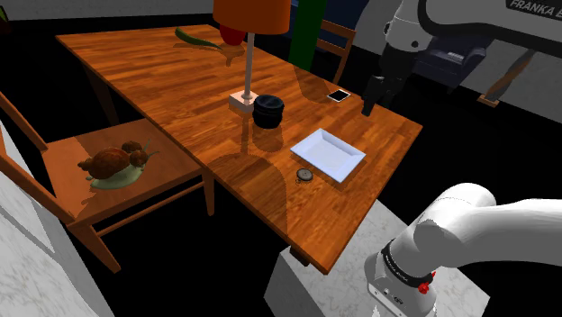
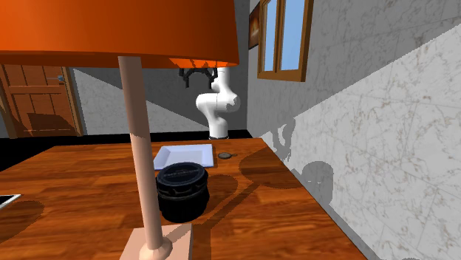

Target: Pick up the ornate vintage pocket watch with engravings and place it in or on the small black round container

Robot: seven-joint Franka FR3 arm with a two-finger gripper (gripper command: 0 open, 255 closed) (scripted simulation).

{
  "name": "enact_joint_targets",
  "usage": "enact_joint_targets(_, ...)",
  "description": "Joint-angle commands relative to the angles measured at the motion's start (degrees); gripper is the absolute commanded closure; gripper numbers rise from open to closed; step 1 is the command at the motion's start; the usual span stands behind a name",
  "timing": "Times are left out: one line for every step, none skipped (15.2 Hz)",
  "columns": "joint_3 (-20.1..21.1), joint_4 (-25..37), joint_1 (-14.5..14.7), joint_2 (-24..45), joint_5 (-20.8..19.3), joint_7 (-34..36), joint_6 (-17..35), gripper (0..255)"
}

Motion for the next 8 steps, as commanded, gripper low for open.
enact_joint_targets(0.0,0.0,0.0,0.0,0.0,0.0,0.0,0)
enact_joint_targets(0.9,-1.57,-0.2,0.13,0.6,2.17,1.58,0)
enact_joint_targets(1.81,-3.06,-0.4,0.37,1.22,4.31,3.18,0)
enact_joint_targets(2.73,-4.47,-0.58,0.72,1.83,6.45,4.82,0)
enact_joint_targets(3.66,-5.78,-0.75,1.18,2.45,8.58,6.5,0)
enact_joint_targets(4.6,-7.01,-0.93,1.76,3.07,10.69,8.2,0)
enact_joint_targets(5.55,-8.15,-1.08,2.45,3.67,12.8,9.94,0)
enact_joint_targets(6.49,-9.2,-1.23,3.27,4.26,14.91,11.72,0)
